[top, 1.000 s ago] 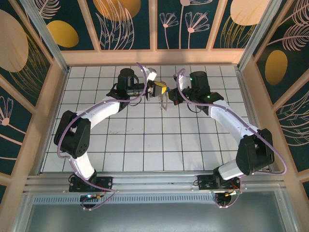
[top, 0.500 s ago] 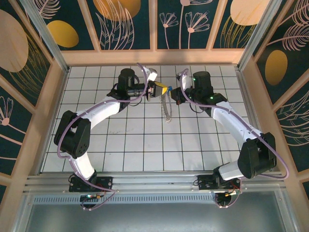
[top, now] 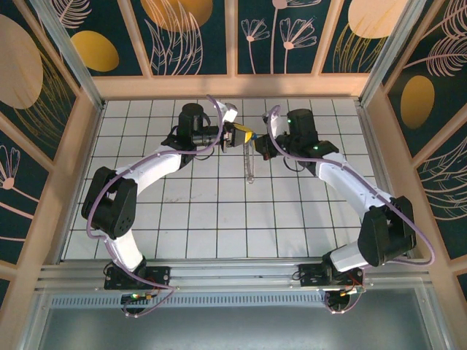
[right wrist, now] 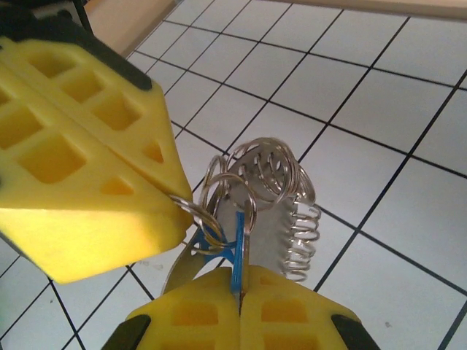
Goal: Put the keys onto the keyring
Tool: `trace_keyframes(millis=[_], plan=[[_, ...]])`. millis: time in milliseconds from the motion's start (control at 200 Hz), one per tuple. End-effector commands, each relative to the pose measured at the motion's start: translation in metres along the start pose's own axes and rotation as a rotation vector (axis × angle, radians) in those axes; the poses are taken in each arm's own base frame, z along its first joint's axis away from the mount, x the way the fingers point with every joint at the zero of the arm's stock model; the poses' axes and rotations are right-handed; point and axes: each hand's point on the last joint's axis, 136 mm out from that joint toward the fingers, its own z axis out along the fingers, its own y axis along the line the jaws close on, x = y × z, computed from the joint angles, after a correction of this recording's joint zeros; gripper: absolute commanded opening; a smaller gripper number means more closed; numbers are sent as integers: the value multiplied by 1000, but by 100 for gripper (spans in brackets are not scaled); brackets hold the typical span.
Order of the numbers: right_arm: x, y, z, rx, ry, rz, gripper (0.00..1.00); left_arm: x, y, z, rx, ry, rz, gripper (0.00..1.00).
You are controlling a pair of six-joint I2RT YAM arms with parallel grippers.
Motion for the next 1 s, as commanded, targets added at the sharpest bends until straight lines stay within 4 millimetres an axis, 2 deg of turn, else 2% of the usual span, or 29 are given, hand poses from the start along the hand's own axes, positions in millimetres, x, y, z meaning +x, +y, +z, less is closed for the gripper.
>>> trace_keyframes(millis=[0, 581, 996], plan=[[-13, 6, 2, -4, -27, -26, 0, -16, -25, -2, 68, -26, 54, 0], [-24, -17, -30, 82, -81, -2, 0, -13, -24, -3, 64, -23, 58, 0], [-22, -15, -29, 59, -65, 4, 0, -16, -26, -3, 72, -26, 65, 0]])
